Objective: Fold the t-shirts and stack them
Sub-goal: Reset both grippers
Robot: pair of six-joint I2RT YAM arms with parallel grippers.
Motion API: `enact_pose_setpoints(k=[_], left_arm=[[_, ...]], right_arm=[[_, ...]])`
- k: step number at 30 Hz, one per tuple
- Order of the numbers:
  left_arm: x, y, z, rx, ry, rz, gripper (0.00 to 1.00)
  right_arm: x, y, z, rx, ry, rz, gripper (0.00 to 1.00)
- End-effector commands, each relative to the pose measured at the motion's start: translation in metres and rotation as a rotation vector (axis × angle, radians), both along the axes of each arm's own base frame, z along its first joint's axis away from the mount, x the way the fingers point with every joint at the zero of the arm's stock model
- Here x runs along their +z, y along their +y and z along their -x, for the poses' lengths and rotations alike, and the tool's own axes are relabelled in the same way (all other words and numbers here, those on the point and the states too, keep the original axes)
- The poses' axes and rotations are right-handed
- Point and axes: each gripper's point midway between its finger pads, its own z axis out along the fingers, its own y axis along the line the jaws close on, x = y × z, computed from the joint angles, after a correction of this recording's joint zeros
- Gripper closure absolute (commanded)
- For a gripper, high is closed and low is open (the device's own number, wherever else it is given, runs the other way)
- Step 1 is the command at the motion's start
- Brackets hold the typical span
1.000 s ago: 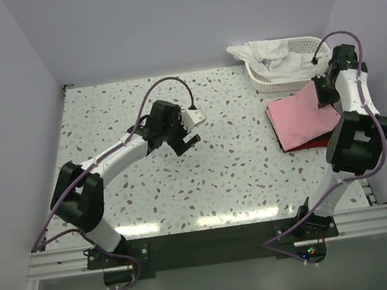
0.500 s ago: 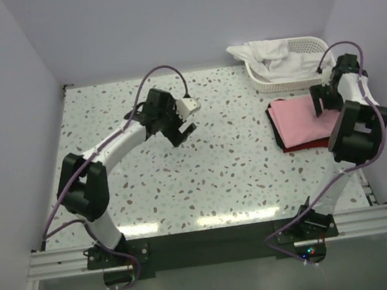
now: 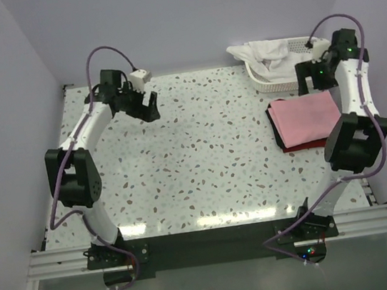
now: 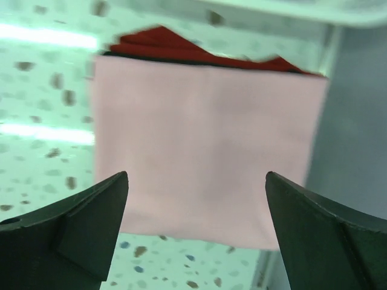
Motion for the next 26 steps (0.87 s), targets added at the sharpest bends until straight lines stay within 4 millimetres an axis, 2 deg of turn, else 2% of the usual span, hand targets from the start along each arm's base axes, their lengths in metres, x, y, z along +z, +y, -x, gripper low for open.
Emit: enact_pose_setpoints(k=[1, 3, 4, 5, 6, 8, 9, 11, 12, 13, 14, 15, 16, 17, 18, 20, 22, 26], left_arm=[[0.023, 0.017, -0.006, 0.064, 0.08, 0.173, 0.0], [0.027, 0.04, -0.013, 0.123, 0.095, 0.224, 0.0], [0.028, 0.049, -0.015, 0.148, 0.102, 0.227, 0.0], [0.025, 0.059, -0.017, 0.185, 0.106, 0.21, 0.0], [0.021, 0.074, -0.016, 0.228, 0.113, 0.192, 0.0], [0.015, 0.089, -0.011, 0.233, 0.105, 0.123, 0.0], [0.004, 0.093, 0.0, 0.226, 0.141, 0.086, 0.0], [0.0, 0.104, 0.009, 0.23, 0.11, 0.016, 0.0], [-0.016, 0.106, 0.021, 0.233, 0.132, -0.01, 0.0], [-0.011, 0.112, 0.026, 0.23, 0.099, -0.042, 0.0], [-0.013, 0.113, 0.032, 0.228, 0.094, -0.054, 0.0], [-0.025, 0.114, 0.042, 0.232, 0.108, -0.063, 0.0], [-0.028, 0.114, 0.047, 0.224, 0.102, -0.077, 0.0], [-0.024, 0.113, 0.054, 0.217, 0.085, -0.088, 0.0], [-0.035, 0.111, 0.065, 0.208, 0.107, -0.105, 0.0], [-0.038, 0.101, 0.076, 0.165, 0.083, -0.166, 0.0], [-0.051, 0.089, 0.09, 0.12, 0.083, -0.216, 0.0], [-0.049, 0.076, 0.098, 0.095, 0.056, -0.214, 0.0]], right_arm=[[0.033, 0.105, -0.009, 0.179, -0.073, -0.152, 0.01], [0.039, 0.139, -0.02, 0.201, -0.136, -0.209, 0.01], [0.039, 0.17, -0.022, 0.252, -0.146, -0.236, 0.01], [0.039, 0.188, -0.024, 0.28, -0.157, -0.264, 0.01], [0.032, 0.22, -0.024, 0.33, -0.157, -0.287, 0.01], [0.019, 0.247, -0.023, 0.368, -0.146, -0.318, 0.01], [0.012, 0.268, -0.019, 0.406, -0.132, -0.326, 0.01], [-0.001, 0.286, -0.014, 0.432, -0.117, -0.336, 0.01], [-0.005, 0.302, -0.008, 0.468, -0.109, -0.336, 0.01], [-0.009, 0.307, -0.003, 0.481, -0.106, -0.33, 0.01], [-0.022, 0.311, 0.003, 0.488, -0.09, -0.323, 0.01], [-0.029, 0.318, 0.009, 0.506, -0.077, -0.315, 0.01], [-0.031, 0.318, 0.014, 0.51, -0.07, -0.312, 0.01], [-0.042, 0.319, 0.022, 0.521, -0.043, -0.302, 0.01], [-0.047, 0.321, 0.027, 0.529, -0.033, -0.29, 0.01], [-0.057, 0.319, 0.038, 0.539, -0.01, -0.276, 0.01], [-0.058, 0.32, 0.043, 0.551, -0.011, -0.266, 0.01], [-0.057, 0.318, 0.05, 0.557, -0.016, -0.243, 0.01]])
